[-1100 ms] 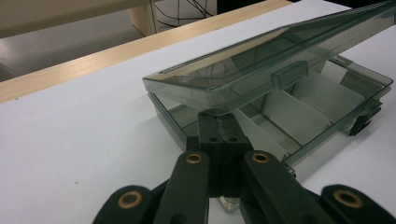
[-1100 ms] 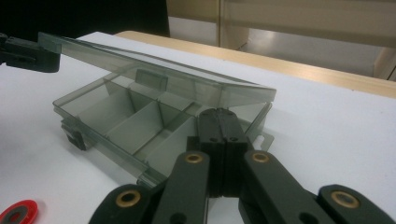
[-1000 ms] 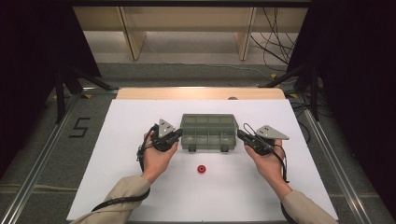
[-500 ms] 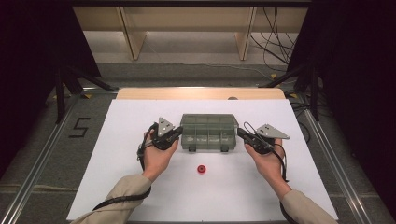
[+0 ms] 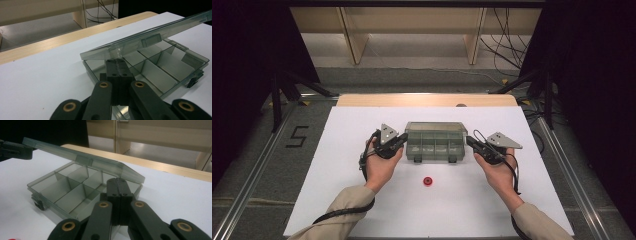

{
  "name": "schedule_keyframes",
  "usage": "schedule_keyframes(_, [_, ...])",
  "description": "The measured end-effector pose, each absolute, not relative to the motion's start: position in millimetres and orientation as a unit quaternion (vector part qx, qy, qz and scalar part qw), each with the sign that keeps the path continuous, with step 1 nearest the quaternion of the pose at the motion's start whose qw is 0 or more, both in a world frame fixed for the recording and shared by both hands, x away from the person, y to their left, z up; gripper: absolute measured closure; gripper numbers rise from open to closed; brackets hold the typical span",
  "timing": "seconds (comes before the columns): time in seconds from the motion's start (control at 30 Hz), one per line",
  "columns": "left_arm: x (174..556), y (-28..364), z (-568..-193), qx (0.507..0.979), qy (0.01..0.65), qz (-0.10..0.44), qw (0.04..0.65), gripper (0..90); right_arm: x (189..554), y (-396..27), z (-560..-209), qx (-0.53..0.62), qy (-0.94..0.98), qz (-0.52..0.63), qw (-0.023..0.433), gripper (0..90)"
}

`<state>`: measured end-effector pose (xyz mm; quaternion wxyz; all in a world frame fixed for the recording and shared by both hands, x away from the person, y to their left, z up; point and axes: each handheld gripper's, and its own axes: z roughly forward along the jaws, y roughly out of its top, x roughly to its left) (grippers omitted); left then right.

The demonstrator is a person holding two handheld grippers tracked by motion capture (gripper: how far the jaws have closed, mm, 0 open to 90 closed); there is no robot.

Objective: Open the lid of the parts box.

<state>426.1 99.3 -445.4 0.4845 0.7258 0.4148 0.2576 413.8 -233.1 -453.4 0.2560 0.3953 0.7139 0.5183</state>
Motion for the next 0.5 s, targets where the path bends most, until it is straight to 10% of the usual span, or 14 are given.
schedule_keyframes(0.23, [426.6, 97.8, -444.6, 0.723, 0.416, 0.258, 0.487, 89.9, 414.4, -232.7, -452.2, 0.393, 0.712, 0.521, 0.261, 90.0])
schedule_keyframes(0.5, [427.4, 96.6, -444.4, 0.723, 0.415, 0.259, 0.487, 89.9, 418.5, -228.3, -453.3, 0.388, 0.708, 0.5, 0.311, 69.4])
